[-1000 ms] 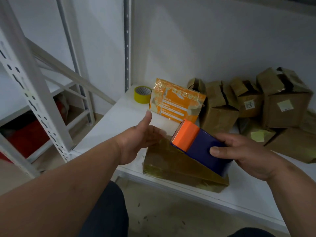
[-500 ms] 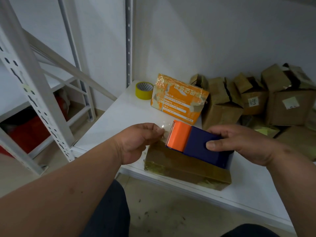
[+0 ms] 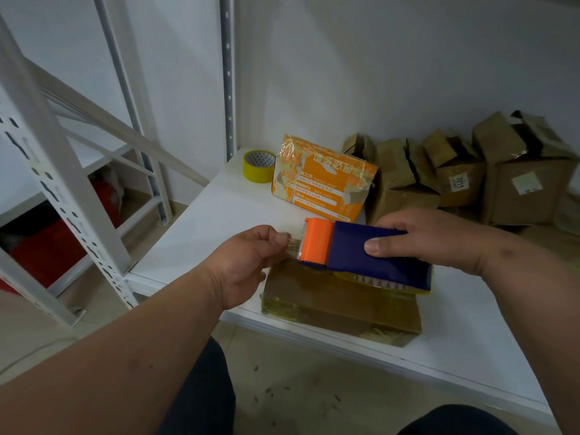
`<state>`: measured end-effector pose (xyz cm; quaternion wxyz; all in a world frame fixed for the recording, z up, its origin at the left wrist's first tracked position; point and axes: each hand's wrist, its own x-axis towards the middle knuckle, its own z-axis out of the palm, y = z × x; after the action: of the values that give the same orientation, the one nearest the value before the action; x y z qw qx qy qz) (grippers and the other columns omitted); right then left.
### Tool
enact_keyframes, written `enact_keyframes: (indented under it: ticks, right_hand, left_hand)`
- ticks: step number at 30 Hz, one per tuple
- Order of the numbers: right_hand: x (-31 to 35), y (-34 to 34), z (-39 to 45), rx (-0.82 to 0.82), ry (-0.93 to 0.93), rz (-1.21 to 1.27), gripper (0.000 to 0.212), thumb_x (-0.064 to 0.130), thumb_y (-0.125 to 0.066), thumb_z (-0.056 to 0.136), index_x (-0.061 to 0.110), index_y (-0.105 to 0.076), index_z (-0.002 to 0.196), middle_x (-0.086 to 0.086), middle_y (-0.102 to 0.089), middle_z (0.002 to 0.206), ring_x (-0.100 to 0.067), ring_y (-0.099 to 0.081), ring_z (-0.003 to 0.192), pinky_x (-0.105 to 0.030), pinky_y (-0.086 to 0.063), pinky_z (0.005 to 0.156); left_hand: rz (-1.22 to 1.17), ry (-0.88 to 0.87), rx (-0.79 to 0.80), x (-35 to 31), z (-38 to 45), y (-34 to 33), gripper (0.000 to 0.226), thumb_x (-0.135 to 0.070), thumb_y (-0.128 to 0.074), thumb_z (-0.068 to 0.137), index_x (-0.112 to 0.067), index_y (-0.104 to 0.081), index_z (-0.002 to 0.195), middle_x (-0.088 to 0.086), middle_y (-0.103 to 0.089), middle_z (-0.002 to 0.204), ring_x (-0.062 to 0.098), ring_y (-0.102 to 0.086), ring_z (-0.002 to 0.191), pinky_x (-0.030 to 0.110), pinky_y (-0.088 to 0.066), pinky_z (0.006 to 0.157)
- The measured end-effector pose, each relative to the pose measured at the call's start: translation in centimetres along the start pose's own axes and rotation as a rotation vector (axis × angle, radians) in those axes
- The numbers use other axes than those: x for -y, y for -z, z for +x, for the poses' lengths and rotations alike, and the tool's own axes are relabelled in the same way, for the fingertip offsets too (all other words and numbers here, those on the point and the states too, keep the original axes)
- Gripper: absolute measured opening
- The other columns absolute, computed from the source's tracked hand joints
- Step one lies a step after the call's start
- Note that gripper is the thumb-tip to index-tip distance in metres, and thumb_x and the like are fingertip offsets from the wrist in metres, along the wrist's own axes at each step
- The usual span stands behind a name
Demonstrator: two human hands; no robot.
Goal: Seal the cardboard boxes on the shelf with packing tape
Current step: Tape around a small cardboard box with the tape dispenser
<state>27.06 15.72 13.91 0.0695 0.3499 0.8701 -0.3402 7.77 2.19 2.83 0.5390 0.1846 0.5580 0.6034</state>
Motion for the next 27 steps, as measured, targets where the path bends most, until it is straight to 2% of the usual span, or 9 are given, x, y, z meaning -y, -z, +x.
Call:
enact_keyframes:
  ticks: [3, 5, 10, 13, 16, 19, 23, 27]
  right_hand:
    - [-0.1, 0.6, 0.0, -0.003, -0.012, -0.105, 0.027, 0.048, -0.063, 0.087, 0.021, -0.063, 0.083, 0.005, -0.067, 0.075, -0.006, -0.061, 0.062, -0.020, -0.040, 0.058]
    - [-0.6, 0.8, -0.2, -0.010, -0.028, -0.139, 0.026, 0.043, -0.062, 0.088, 0.017, -0.064, 0.087, 0.001, -0.067, 0.079, -0.011, -0.061, 0.066, -0.022, -0.040, 0.060]
    - [-1.4, 0.8, -0.5, -0.013, -0.039, -0.135, 0.034, 0.044, -0.062, 0.087, 0.011, -0.066, 0.095, -0.007, -0.070, 0.087, -0.022, -0.065, 0.077, -0.028, -0.041, 0.064]
    - [-1.7, 1.2, -0.5, -0.010, -0.037, -0.140, 0.038, 0.044, -0.062, 0.087, 0.008, -0.067, 0.094, -0.010, -0.071, 0.086, -0.027, -0.067, 0.078, -0.029, -0.041, 0.064]
    - [-2.1, 1.7, -0.7, 0.003, -0.056, -0.146, 0.035, 0.043, -0.062, 0.087, 0.009, -0.067, 0.091, -0.008, -0.070, 0.082, -0.022, -0.065, 0.070, -0.027, -0.041, 0.062]
    - [-2.8, 2.2, -1.3, 0.013, -0.098, -0.175, 0.028, 0.043, -0.061, 0.087, 0.016, -0.065, 0.079, 0.002, -0.065, 0.065, -0.010, -0.059, 0.058, -0.022, -0.038, 0.057]
    - [-3.2, 2.7, -1.7, 0.023, -0.110, -0.175, 0.028, 0.043, -0.061, 0.087, 0.015, -0.065, 0.083, -0.005, -0.070, 0.080, -0.018, -0.064, 0.069, -0.025, -0.041, 0.061]
    - [-3.7, 3.3, -2.1, 0.032, -0.130, -0.185, 0.026, 0.042, -0.062, 0.088, 0.017, -0.064, 0.081, -0.004, -0.069, 0.079, -0.017, -0.064, 0.069, -0.026, -0.042, 0.062]
  left_hand:
    - [-0.053, 0.004, -0.018, 0.0, 0.1, 0.2, 0.028, -0.017, -0.060, 0.092, -0.020, -0.052, 0.066, 0.006, -0.072, 0.101, 0.025, -0.063, 0.104, 0.054, -0.032, 0.109]
    - [-0.065, 0.007, -0.005, 0.0, 0.2, 0.3, 0.030, -0.013, -0.058, 0.094, -0.019, -0.052, 0.065, 0.007, -0.072, 0.106, 0.027, -0.064, 0.105, 0.058, -0.036, 0.107]
    - [-0.042, 0.000, -0.007, -0.1, 0.5, 0.2, 0.030, -0.013, -0.055, 0.097, -0.018, -0.050, 0.067, 0.009, -0.071, 0.114, 0.031, -0.064, 0.111, 0.058, -0.040, 0.102]
    - [-0.038, 0.005, -0.016, -0.1, 0.4, 0.1, 0.029, -0.013, -0.052, 0.099, -0.017, -0.050, 0.070, 0.010, -0.071, 0.110, 0.031, -0.064, 0.111, 0.059, -0.044, 0.098]
    - [-0.070, 0.015, -0.030, 0.0, 0.4, 0.5, 0.029, -0.012, -0.051, 0.099, -0.016, -0.050, 0.071, 0.007, -0.071, 0.106, 0.030, -0.067, 0.105, 0.062, -0.044, 0.097]
    - [-0.081, 0.022, -0.065, 0.0, 0.4, 1.4, 0.029, -0.012, -0.051, 0.099, -0.016, -0.051, 0.070, 0.003, -0.073, 0.100, 0.030, -0.068, 0.105, 0.065, -0.035, 0.103]
    - [-0.067, 0.024, -0.071, 0.2, 0.3, 1.4, 0.030, -0.009, -0.050, 0.099, -0.015, -0.052, 0.069, 0.004, -0.073, 0.100, 0.031, -0.069, 0.104, 0.066, -0.035, 0.104]
    - [-0.068, -0.001, -0.139, -0.1, -0.2, 2.0, 0.029, -0.007, -0.050, 0.099, -0.014, -0.052, 0.071, 0.007, -0.070, 0.107, 0.030, -0.070, 0.102, 0.065, -0.035, 0.104]
